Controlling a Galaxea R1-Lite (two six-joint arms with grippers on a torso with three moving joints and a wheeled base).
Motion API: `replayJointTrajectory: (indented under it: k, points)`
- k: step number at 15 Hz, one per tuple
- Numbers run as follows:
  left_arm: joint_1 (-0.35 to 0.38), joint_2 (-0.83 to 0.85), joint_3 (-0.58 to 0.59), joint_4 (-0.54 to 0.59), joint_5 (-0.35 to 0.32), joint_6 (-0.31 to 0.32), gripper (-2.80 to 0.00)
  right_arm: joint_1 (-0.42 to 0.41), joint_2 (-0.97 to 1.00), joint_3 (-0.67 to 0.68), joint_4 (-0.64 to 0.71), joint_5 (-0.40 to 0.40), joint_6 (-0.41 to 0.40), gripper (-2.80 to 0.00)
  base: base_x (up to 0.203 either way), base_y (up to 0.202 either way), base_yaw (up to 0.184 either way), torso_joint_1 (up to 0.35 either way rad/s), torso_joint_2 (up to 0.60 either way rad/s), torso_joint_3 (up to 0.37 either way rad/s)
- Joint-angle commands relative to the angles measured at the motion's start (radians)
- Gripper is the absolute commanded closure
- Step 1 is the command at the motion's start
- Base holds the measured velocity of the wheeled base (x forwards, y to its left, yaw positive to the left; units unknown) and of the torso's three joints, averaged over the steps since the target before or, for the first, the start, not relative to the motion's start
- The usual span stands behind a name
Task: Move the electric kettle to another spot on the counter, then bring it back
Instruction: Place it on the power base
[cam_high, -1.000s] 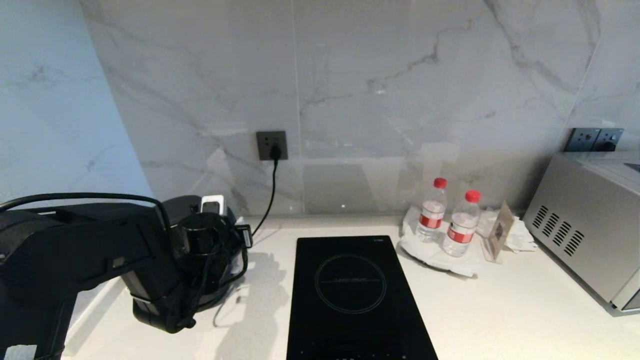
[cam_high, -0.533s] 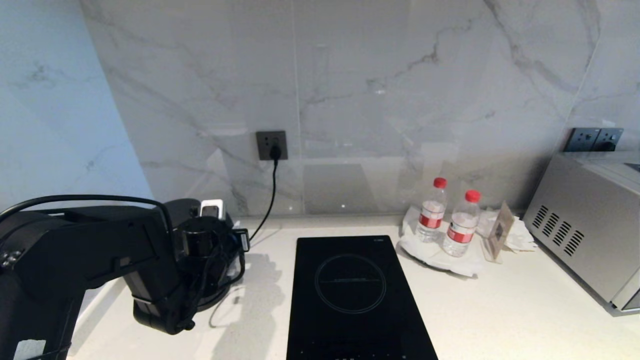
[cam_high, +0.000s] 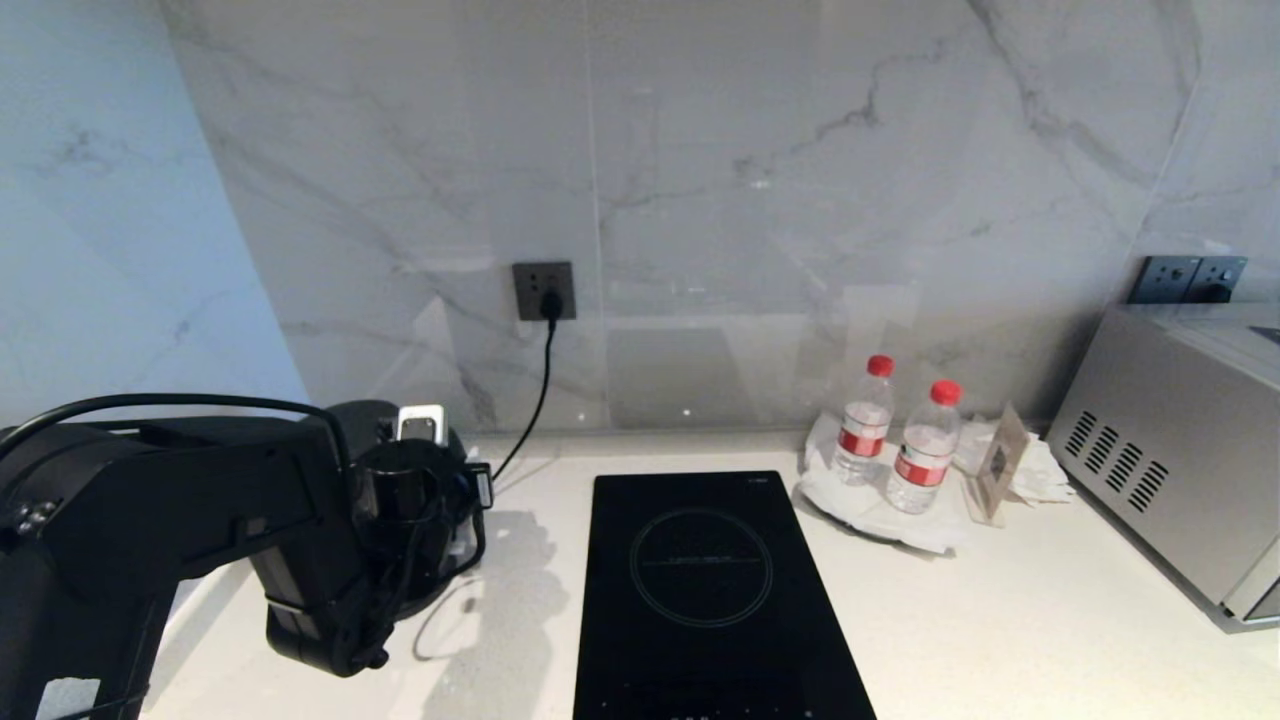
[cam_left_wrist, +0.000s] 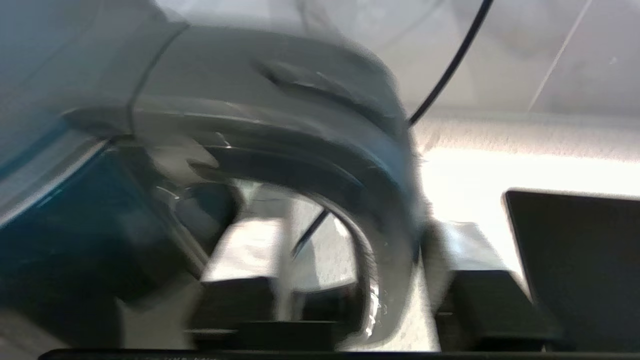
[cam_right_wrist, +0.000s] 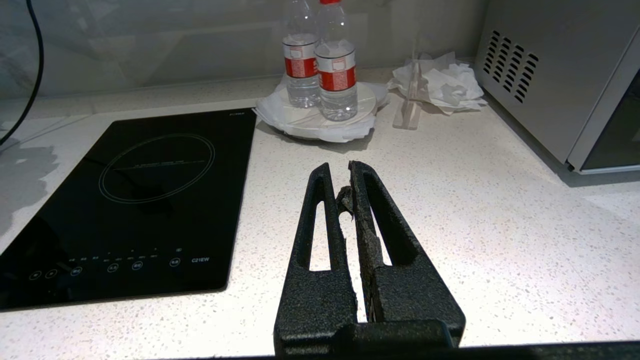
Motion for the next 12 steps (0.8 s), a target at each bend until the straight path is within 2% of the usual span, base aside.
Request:
replayJointTrajectory:
  k: [1, 7, 12]
  points:
    - [-0.004, 0.000, 0.004, -0.028, 0.003, -0.002, -2.80, 0.000, 0.001, 0.000, 0.000, -0.001, 0.000, 0.00, 0.000, 0.000, 0.000, 0.000, 0.00, 0.000]
    - [-0.025, -0.005, 0.105, -0.087, -0.005, -0.002, -2.80, 0.000, 0.000, 0.000, 0.000, -0.001, 0.000, 0.00, 0.000, 0.000, 0.000, 0.000, 0.00, 0.000]
    - [-0.024, -0.011, 0.183, -0.089, -0.005, -0.007, -2.80, 0.000, 0.002, 0.000, 0.001, -0.001, 0.000, 0.00, 0.000, 0.000, 0.000, 0.000, 0.00, 0.000]
